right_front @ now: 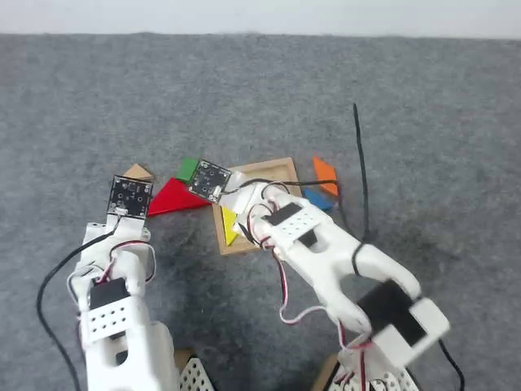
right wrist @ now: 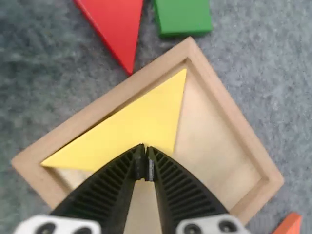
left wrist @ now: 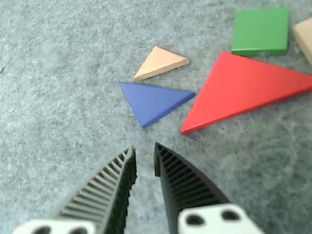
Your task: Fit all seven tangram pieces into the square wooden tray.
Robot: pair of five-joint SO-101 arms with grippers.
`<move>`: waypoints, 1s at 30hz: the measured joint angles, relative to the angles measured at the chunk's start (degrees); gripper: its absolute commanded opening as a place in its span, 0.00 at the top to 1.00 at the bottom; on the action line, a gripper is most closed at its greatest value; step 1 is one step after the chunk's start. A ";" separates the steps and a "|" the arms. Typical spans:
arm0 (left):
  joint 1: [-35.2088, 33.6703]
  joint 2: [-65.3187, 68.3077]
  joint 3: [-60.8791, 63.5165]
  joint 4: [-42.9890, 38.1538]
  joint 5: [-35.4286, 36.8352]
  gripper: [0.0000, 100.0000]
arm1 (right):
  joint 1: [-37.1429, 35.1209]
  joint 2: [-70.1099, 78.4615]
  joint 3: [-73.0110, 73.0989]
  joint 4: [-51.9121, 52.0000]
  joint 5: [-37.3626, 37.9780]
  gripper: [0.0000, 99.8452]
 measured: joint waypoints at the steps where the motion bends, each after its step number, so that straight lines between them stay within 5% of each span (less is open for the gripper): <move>1: 0.00 0.00 0.35 0.00 0.00 0.93 | 0.35 -2.11 0.97 0.00 -1.58 0.98; 9: 0.00 -0.26 0.35 0.00 0.00 0.91 | 9.14 -19.25 10.73 0.00 -13.54 0.93; 12: 0.00 -0.26 0.35 0.00 0.00 0.87 | 12.04 -20.31 12.40 -0.70 -18.64 0.84; 16: 0.00 -0.26 0.35 0.00 0.00 0.86 | 13.54 -17.85 12.22 -4.48 -25.41 0.85; 30: -0.09 -0.26 0.35 0.00 2.90 0.86 | 13.89 3.43 -2.73 -2.29 -26.11 0.87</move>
